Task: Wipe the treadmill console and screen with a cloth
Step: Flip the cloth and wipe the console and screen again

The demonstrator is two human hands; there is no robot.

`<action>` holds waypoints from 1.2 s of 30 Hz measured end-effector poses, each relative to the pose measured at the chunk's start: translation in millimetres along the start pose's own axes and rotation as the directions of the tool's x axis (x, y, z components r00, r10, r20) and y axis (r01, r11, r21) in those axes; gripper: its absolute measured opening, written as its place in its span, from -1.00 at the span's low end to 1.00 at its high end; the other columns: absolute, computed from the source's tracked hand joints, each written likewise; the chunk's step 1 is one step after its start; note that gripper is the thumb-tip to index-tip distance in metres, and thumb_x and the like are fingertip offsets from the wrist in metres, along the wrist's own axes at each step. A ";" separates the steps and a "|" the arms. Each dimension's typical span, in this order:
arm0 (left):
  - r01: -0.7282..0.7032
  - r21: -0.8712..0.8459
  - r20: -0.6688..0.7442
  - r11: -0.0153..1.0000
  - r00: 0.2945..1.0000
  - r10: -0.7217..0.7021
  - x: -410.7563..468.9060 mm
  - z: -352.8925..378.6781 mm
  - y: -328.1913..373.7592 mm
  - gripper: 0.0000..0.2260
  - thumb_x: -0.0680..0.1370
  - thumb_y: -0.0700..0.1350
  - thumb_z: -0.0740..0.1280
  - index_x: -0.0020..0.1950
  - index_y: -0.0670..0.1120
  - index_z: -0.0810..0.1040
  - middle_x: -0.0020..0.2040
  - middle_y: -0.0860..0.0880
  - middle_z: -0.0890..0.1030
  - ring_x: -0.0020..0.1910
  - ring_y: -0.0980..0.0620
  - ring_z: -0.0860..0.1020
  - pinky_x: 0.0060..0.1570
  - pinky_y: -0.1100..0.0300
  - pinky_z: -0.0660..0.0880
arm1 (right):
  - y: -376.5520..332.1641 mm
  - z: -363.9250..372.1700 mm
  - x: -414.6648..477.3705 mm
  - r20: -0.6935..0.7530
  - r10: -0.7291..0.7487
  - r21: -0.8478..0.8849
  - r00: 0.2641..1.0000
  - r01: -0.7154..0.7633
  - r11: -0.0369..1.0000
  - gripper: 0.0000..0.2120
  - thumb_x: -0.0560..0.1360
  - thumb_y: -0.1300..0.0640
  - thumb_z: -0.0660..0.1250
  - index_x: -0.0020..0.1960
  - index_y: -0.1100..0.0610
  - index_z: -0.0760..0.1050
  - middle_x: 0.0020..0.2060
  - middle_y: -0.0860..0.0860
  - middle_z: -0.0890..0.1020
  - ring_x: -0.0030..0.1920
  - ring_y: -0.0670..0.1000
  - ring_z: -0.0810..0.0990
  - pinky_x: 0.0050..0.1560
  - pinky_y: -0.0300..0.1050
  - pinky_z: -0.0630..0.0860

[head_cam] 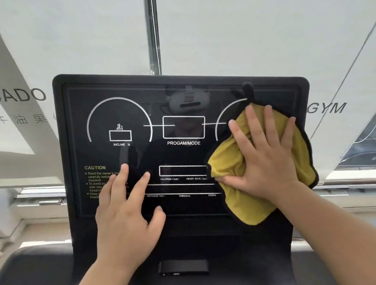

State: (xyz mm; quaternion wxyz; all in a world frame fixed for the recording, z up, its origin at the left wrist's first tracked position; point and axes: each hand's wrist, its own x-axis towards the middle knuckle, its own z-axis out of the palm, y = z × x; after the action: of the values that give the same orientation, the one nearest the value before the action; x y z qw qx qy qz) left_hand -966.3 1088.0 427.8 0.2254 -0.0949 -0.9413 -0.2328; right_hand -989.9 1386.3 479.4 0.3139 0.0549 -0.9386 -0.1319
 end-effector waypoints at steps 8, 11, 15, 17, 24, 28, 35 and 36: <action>0.005 -0.054 0.056 0.999 0.998 -0.002 0.8 -16.4 -8.5 -0.34 0.38 0.14 0.33 0.49 0.05 0.41 0.54 0.01 0.29 0.47 -0.09 0.26 0.37 -0.08 0.34 | -40.5 -27.0 79.7 0.018 0.158 0.068 0.987 -0.159 0.985 0.29 0.24 -0.75 -0.02 0.69 0.06 -0.17 0.66 0.23 -0.15 0.62 0.42 -0.21 0.45 0.65 -0.16; 0.021 -0.013 0.048 1.000 0.999 -0.020 -2.7 -19.6 -15.3 -0.32 0.39 0.17 0.30 0.50 0.01 0.38 0.53 -0.04 0.31 0.45 -0.13 0.28 0.38 -0.07 0.31 | -85.3 -27.4 96.8 -0.011 0.090 0.096 0.996 -0.088 0.991 0.27 0.26 -0.74 -0.02 0.69 0.06 -0.16 0.66 0.24 -0.16 0.61 0.44 -0.21 0.44 0.64 -0.17; 0.015 0.049 0.036 0.999 0.999 -0.017 -1.6 -22.8 -29.9 -0.31 0.38 0.22 0.24 0.48 -0.03 0.42 0.51 -0.10 0.34 0.42 -0.20 0.34 0.35 -0.15 0.36 | -125.2 -20.9 84.6 0.018 -0.040 0.069 0.999 0.038 0.997 0.19 0.32 -0.70 0.02 0.70 0.02 -0.12 0.67 0.19 -0.19 0.62 0.38 -0.24 0.45 0.62 -0.19; 0.023 0.064 0.005 0.998 1.000 -0.023 2.5 -25.5 -38.0 -0.32 0.38 0.21 0.25 0.46 -0.04 0.43 0.51 -0.12 0.33 0.42 -0.21 0.34 0.36 -0.19 0.36 | -129.0 -14.0 65.1 0.032 -0.113 0.055 0.993 0.111 0.992 0.13 0.36 -0.67 0.03 0.70 0.00 -0.08 0.68 0.15 -0.16 0.64 0.34 -0.22 0.47 0.61 -0.16; 0.105 0.020 -0.025 0.994 0.994 -0.104 17.2 -33.3 -70.6 -0.30 0.36 0.20 0.34 0.48 0.05 0.35 0.57 -0.13 0.20 0.54 -0.21 0.18 0.46 -0.32 0.20 | -102.8 10.0 11.4 -0.024 -0.177 -0.003 0.984 0.177 0.984 0.05 0.34 -0.56 0.26 0.66 -0.05 0.11 0.67 0.12 0.07 0.65 0.31 -0.01 0.48 0.61 -0.05; 0.037 -0.047 0.026 0.998 0.999 -0.036 20.9 -46.4 -89.4 -0.29 0.39 0.22 0.32 0.52 0.05 0.30 0.55 -0.07 0.23 0.51 -0.15 0.22 0.46 -0.17 0.23 | -84.0 -0.1 24.4 -0.027 0.035 0.010 0.999 -0.035 0.999 0.07 0.35 -0.56 0.17 0.67 0.00 0.04 0.67 0.17 -0.01 0.65 0.34 -0.09 0.49 0.60 -0.13; -0.133 -0.192 0.116 0.972 0.981 0.157 27.8 -74.1 -128.4 -0.33 0.42 0.22 0.26 0.51 0.05 0.35 0.55 0.12 0.29 0.48 0.13 0.26 0.42 0.23 0.14 | -121.4 -23.6 101.1 0.005 0.347 0.100 0.938 -0.345 0.933 0.20 0.34 -0.67 0.01 0.69 0.11 -0.16 0.66 0.24 -0.18 0.61 0.42 -0.22 0.48 0.59 -0.21; -0.136 -0.223 0.126 0.965 0.978 0.167 26.8 -75.4 -133.0 -0.33 0.43 0.22 0.26 0.52 0.07 0.33 0.56 0.17 0.24 0.50 0.18 0.25 0.42 0.27 0.15 | -131.3 -26.5 110.6 0.007 0.351 0.102 0.936 -0.350 0.931 0.20 0.34 -0.67 -0.02 0.68 0.12 -0.17 0.66 0.25 -0.18 0.61 0.43 -0.21 0.48 0.60 -0.19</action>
State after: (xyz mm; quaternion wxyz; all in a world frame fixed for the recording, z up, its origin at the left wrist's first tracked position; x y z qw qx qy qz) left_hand -999.0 937.4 447.4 0.1628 -0.2068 -0.9146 -0.3070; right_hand -1059.3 1234.1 526.3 0.3345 -0.0970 -0.9370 -0.0257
